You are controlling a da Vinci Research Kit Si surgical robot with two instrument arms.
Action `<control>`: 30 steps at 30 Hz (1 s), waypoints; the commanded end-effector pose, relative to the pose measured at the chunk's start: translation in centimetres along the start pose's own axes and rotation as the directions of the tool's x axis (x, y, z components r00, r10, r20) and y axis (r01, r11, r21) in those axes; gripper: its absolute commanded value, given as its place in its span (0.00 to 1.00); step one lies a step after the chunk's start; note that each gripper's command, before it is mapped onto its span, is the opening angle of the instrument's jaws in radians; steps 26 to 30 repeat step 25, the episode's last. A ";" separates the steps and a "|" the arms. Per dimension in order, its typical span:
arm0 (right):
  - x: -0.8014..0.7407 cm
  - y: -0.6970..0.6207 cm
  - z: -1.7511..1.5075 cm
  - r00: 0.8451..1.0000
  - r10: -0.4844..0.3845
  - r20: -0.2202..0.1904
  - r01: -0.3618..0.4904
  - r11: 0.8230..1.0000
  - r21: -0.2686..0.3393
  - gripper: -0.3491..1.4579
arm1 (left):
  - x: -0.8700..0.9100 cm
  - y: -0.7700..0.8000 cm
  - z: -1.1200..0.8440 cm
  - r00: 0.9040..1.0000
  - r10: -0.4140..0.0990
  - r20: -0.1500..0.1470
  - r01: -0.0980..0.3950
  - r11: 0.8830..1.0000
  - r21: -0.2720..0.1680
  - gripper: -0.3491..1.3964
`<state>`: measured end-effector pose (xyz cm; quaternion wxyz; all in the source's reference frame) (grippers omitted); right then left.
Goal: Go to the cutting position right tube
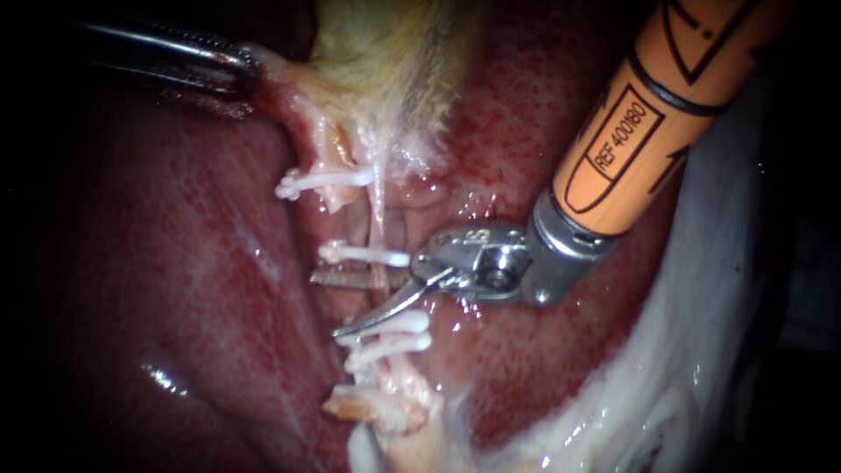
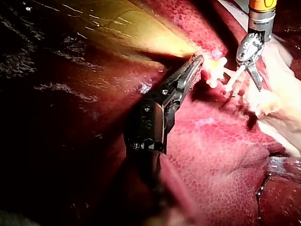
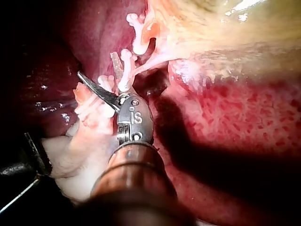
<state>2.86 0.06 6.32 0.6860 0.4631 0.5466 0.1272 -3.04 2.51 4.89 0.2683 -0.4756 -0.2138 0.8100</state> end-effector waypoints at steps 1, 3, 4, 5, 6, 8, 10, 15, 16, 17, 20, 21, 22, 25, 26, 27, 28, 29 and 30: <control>0.03 -0.03 0.01 1.000 -0.001 -0.004 0.001 1.000 0.005 0.78 | 0.00 0.00 0.00 1.000 0.000 0.000 0.000 1.000 0.000 0.00; 0.08 -0.09 0.02 1.000 0.000 -0.009 0.000 1.000 0.012 0.78 | 0.00 0.00 0.00 1.000 0.000 0.000 0.000 1.000 0.000 0.00; 0.10 -0.11 0.02 1.000 0.001 -0.013 -0.001 1.000 0.015 0.78 | 0.00 0.00 0.00 1.000 0.000 0.000 0.000 1.000 0.000 0.00; 0.12 -0.12 0.02 1.000 0.002 -0.013 -0.002 1.000 0.016 0.78 | 0.00 0.00 0.00 1.000 0.000 0.000 0.000 1.000 0.000 0.00; 0.14 -0.14 0.02 1.000 0.003 -0.016 -0.002 1.000 0.018 0.78 | 0.00 0.00 0.00 1.000 0.000 0.000 0.000 1.000 0.000 0.00; 0.16 -0.15 0.01 1.000 0.004 -0.017 -0.003 1.000 0.019 0.78 | 0.00 0.00 0.00 1.000 0.000 0.000 0.000 1.000 0.000 0.00; 0.17 -0.15 0.01 1.000 0.004 -0.017 -0.003 1.000 0.019 0.78 | 0.00 0.00 0.00 1.000 0.000 0.000 0.000 1.000 0.000 0.00; 0.16 -0.14 0.01 1.000 0.003 -0.017 -0.003 1.000 0.019 0.79 | 0.00 0.00 0.00 1.000 0.000 0.000 0.000 1.000 0.000 0.00; 0.16 -0.14 0.01 1.000 0.003 -0.017 -0.003 1.000 0.019 0.79 | 0.00 0.00 0.00 1.000 0.000 0.000 0.000 1.000 0.000 0.00; 0.16 -0.14 0.01 1.000 0.003 -0.017 -0.003 1.000 0.019 0.79 | 0.00 0.00 0.00 1.000 0.000 0.000 0.000 1.000 0.000 0.00; 0.16 -0.14 0.00 1.000 0.003 -0.020 -0.003 1.000 0.020 0.79 | 0.00 0.00 0.00 1.000 0.000 0.000 0.000 1.000 0.000 0.00; 0.16 -0.14 0.00 1.000 0.003 -0.020 -0.003 1.000 0.020 0.79 | 0.00 0.00 0.00 1.000 0.000 0.000 0.000 1.000 0.000 0.00; 0.16 -0.14 0.00 1.000 0.003 -0.020 -0.003 1.000 0.020 0.79 | 0.00 0.00 0.00 1.000 0.000 0.000 0.000 1.000 0.000 0.00; 0.15 -0.13 0.01 1.000 0.003 -0.019 -0.003 1.000 0.019 0.80 | 0.00 0.00 0.00 1.000 0.000 0.000 0.000 1.000 0.000 0.00; 0.15 -0.13 0.01 1.000 0.003 -0.019 -0.003 1.000 0.019 0.80 | 0.00 0.00 0.00 1.000 0.000 0.000 0.000 1.000 0.000 0.00; 0.15 -0.13 0.01 1.000 0.003 -0.019 -0.003 1.000 0.019 0.80 | 0.00 0.00 0.00 1.000 0.000 0.000 0.000 1.000 0.000 0.00; 0.15 -0.13 0.01 1.000 0.003 -0.019 -0.003 1.000 0.019 0.80 | 0.00 0.00 0.00 1.000 0.000 0.000 0.000 1.000 0.000 0.00; 0.15 -0.13 0.01 1.000 0.003 -0.019 -0.003 1.000 0.019 0.80 | 0.00 0.00 0.00 1.000 0.000 0.000 0.000 1.000 0.000 0.00; 0.15 -0.13 0.01 1.000 0.003 -0.019 -0.003 1.000 0.019 0.80 | 0.00 0.00 0.00 1.000 0.000 0.000 0.000 1.000 0.000 0.00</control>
